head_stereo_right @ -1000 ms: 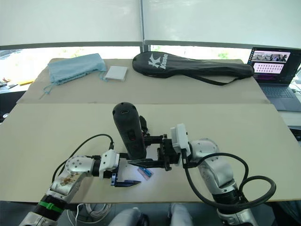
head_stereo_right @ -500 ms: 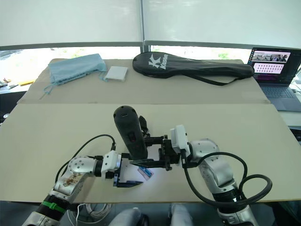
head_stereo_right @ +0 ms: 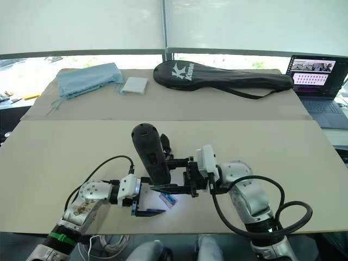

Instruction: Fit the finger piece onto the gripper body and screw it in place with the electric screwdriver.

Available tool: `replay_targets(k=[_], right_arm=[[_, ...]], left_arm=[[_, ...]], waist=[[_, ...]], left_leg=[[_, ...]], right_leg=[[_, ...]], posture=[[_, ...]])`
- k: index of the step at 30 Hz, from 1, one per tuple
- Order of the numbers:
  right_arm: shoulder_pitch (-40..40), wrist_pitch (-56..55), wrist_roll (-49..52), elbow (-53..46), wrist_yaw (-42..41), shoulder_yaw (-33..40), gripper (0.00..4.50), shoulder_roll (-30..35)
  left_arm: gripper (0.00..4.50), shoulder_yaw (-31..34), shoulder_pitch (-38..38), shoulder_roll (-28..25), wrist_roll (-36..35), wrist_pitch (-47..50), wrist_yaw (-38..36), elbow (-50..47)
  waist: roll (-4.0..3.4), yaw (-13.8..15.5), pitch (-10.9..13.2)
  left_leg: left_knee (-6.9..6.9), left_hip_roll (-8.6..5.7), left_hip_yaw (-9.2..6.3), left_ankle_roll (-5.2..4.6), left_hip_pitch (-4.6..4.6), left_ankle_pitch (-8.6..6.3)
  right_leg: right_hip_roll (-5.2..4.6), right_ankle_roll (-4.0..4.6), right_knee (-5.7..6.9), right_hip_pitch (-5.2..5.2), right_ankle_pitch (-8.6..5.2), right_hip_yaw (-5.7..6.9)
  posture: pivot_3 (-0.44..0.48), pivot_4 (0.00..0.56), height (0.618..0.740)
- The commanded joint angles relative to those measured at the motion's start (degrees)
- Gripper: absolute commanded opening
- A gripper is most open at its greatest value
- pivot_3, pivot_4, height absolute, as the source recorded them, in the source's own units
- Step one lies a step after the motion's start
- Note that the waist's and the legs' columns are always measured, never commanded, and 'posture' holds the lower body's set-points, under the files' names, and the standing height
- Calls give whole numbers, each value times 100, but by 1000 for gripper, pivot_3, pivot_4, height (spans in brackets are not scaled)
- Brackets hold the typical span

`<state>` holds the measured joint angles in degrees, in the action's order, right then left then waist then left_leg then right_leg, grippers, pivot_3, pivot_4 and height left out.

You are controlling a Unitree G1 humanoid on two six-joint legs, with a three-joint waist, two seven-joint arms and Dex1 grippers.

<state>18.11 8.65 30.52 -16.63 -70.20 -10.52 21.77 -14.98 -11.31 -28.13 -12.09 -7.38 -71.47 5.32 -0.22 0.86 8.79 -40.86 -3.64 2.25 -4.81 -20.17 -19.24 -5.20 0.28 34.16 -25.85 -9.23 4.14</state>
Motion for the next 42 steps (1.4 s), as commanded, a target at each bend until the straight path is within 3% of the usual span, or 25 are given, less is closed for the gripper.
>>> replay_targets(k=[1, 42], right_arm=[[25, -250, 110, -155, -34, 48, 1936, -45], [188, -292, 19, 154, -106, -45, 1936, -112]], left_arm=[[4446, -280, 130, 53, 164, 98, -2, 218], [4446, -270, 191, 32, 143, 388, 69, -33]], waist=[[0, 0, 0], [-1, -2, -2]], left_leg=[[0, 0, 0, 0, 1, 0], [-3, 0, 0, 0, 8, 0]], right_leg=[[0, 0, 0, 1, 0, 0], [0, -1, 1, 10, 0, -1]], posture=[[0, 150, 740], [0, 150, 740]])
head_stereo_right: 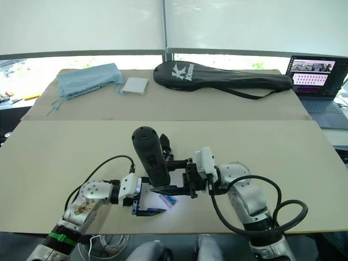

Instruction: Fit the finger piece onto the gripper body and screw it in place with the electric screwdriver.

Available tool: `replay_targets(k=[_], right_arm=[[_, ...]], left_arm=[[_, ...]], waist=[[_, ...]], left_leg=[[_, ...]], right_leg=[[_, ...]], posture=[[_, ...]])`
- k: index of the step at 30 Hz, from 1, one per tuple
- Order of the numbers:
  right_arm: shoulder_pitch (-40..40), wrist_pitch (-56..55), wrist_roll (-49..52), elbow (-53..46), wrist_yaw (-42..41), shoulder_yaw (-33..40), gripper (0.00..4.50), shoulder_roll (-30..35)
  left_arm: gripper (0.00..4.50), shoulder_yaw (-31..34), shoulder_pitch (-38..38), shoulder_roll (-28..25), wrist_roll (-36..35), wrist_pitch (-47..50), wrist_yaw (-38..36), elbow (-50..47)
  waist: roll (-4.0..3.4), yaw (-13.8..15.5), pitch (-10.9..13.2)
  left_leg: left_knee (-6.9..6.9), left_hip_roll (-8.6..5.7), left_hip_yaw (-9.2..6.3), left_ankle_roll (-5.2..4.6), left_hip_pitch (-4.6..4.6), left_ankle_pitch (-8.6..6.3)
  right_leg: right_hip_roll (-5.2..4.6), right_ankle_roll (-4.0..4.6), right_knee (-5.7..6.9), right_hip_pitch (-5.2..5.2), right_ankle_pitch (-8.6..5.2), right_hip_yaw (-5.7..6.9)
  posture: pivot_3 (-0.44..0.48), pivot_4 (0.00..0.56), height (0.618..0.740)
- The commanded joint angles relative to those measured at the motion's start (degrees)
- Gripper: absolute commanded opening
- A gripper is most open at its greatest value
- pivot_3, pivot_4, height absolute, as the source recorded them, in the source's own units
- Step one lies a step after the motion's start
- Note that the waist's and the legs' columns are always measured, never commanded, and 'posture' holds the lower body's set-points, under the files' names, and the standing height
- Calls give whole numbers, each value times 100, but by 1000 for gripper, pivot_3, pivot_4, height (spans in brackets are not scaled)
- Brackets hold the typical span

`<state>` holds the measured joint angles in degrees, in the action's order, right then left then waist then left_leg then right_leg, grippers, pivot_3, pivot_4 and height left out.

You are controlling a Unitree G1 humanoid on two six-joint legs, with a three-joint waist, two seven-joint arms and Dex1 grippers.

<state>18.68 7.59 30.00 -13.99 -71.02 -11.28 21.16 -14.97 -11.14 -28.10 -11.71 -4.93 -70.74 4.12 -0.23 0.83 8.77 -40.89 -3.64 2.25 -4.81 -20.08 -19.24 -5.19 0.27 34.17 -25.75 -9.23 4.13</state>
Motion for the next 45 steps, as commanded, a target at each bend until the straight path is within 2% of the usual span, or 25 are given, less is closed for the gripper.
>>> replay_targets(k=[1, 13, 25, 45], right_arm=[[148, -181, 71, -92, -25, 32, 1936, -50], [164, 160, 147, -118, -3, -44, 1936, 50], [28, 42, -104, 105, 156, -160, 1936, 55], [198, 66, 17, 257, 64, -85, 1936, 62]], left_arm=[[4446, -270, 180, 29, 106, 145, 2, 80], [4446, -250, 201, 17, 102, 175, 46, 34], [4446, -224, 185, 31, 100, 201, 74, 40], [4446, -203, 203, 24, 69, 207, 76, 29]], waist=[[0, 0, 0], [0, -7, 0], [0, -9, 0], [2, -10, -2]], left_leg=[[0, 0, 0, 0, 0, 0], [0, 0, 0, 0, 6, 0], [14, 5, -1, -6, 74, -6], [14, 9, 0, -12, 76, -10]], right_leg=[[0, 0, 0, 0, 0, 0], [0, 0, 0, 5, 0, 0], [0, -4, -7, 64, -4, -7], [0, -3, -7, 65, -4, -11]], posture=[[0, 150, 740], [0, 150, 740], [0, 150, 740], [0, 150, 740]])
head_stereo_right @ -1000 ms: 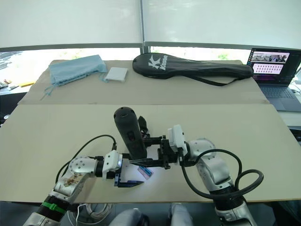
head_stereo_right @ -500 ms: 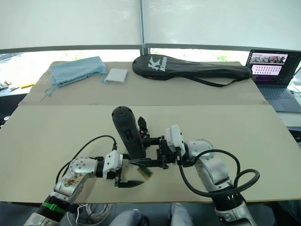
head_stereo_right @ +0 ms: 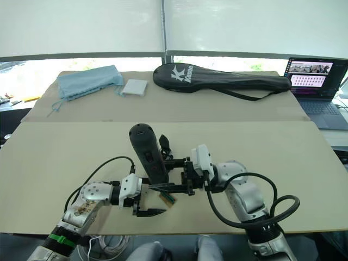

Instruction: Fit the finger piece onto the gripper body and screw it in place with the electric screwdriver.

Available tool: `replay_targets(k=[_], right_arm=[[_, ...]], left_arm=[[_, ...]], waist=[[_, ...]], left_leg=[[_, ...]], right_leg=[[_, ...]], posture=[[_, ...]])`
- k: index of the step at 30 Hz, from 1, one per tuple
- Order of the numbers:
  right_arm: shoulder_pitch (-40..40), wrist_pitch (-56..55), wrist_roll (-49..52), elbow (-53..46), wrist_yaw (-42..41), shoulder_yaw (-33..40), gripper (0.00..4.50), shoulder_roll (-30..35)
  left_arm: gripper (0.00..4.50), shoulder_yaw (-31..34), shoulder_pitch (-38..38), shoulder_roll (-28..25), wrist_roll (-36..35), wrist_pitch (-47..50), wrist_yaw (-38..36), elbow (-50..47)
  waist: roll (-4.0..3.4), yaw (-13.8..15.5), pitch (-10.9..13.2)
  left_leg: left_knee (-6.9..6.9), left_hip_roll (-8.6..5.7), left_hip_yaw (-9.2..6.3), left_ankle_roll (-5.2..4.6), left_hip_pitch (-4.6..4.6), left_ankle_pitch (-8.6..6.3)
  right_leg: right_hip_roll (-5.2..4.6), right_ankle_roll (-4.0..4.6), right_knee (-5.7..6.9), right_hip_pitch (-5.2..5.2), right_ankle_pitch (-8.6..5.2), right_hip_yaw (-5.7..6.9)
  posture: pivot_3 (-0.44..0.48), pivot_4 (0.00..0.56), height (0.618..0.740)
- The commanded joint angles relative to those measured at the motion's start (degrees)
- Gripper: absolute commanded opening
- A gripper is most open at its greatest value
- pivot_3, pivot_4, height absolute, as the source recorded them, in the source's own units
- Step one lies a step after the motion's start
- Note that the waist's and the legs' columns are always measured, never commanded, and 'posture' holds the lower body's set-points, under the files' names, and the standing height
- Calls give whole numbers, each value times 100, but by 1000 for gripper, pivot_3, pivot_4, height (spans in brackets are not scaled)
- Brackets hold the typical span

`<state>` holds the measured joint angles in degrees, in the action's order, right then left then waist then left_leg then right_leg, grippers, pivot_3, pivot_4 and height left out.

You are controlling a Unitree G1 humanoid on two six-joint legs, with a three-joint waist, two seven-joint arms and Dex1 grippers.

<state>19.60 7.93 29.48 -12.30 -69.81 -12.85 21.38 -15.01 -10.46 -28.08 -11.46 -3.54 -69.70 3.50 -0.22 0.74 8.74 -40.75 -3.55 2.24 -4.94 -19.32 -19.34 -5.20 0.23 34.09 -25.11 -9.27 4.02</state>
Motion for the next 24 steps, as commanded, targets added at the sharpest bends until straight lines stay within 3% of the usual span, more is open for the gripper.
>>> replay_targets(k=[1, 13, 24], right_arm=[[178, 67, 138, 97, -77, 137, 1936, 59], [287, 180, 400, -127, -171, 139, 1936, 61], [379, 307, 617, -392, -125, 213, 1936, 32]], left_arm=[[4446, -193, 139, 15, 42, 60, -33, 96], [4446, -149, 141, 46, -12, 36, -20, 98], [4446, 283, 460, 13, -623, -43, -59, -285]], waist=[[0, -1, 0], [0, 5, 0], [1, -8, 1]], left_leg=[[0, 0, 0, -1, 0, 0], [0, 1, 0, -8, -4, -5], [1, 2, 1, -10, -18, -7]], right_leg=[[0, 0, 0, 0, 0, 0], [-2, 0, -1, -3, 0, -1], [-2, 0, -2, -17, 0, -1]], posture=[[0, 150, 740], [0, 150, 740], [0, 150, 740]])
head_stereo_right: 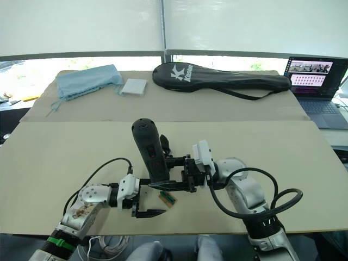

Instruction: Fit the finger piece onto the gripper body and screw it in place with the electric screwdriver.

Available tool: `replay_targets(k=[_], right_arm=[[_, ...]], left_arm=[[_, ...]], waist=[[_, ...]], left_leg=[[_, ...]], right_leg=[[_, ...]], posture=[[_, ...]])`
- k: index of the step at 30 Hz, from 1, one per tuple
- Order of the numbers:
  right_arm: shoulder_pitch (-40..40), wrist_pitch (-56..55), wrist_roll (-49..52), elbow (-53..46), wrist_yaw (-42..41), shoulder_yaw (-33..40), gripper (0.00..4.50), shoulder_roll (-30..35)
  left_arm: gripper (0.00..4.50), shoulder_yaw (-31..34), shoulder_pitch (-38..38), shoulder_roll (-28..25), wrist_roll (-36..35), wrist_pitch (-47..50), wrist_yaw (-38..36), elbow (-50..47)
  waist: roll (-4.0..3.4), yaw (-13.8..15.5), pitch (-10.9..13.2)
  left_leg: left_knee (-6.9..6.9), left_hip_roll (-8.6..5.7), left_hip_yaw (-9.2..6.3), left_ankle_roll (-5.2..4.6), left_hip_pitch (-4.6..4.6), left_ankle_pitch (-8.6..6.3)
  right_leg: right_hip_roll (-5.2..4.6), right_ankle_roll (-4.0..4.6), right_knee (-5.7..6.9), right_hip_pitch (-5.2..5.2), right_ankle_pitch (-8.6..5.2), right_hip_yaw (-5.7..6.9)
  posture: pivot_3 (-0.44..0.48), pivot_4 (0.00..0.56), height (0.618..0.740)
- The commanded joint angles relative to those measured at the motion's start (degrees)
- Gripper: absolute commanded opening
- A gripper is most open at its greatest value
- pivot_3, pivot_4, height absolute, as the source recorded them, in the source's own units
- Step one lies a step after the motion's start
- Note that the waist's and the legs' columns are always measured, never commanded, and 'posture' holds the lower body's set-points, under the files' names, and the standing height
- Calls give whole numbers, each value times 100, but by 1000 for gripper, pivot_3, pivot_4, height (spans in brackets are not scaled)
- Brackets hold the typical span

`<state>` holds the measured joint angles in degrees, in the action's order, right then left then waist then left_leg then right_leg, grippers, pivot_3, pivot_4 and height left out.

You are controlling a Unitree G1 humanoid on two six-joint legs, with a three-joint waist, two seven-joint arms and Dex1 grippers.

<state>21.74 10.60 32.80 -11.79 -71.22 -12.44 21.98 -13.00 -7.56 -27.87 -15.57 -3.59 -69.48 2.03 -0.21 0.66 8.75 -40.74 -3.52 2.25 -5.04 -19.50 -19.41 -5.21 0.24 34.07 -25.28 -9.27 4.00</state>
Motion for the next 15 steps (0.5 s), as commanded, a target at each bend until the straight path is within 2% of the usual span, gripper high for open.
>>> replay_targets(k=[1, 10, 15], right_arm=[[177, 66, 310, -478, 26, 179, 1936, -25], [358, 282, 520, -743, 88, 257, 1936, 38], [667, 517, 754, -941, 295, 398, 1936, 2]], left_arm=[[4446, 116, 193, -21, -284, -69, -117, -180], [4446, 503, 227, -137, -678, -280, -232, -369], [4446, 929, 476, -391, -1283, -39, -457, -780]], waist=[[1, -2, 1], [3, -2, 2], [3, -23, 4]], left_leg=[[0, 0, 0, 0, -3, 0], [-13, -2, 1, 1, -61, 2], [-13, -4, 2, 6, -80, 4]], right_leg=[[0, 0, 0, -3, 0, 0], [0, 2, 7, -59, 2, 1], [2, 3, 7, -81, 3, 7]], posture=[[0, 150, 740], [0, 150, 740], [0, 150, 740]])
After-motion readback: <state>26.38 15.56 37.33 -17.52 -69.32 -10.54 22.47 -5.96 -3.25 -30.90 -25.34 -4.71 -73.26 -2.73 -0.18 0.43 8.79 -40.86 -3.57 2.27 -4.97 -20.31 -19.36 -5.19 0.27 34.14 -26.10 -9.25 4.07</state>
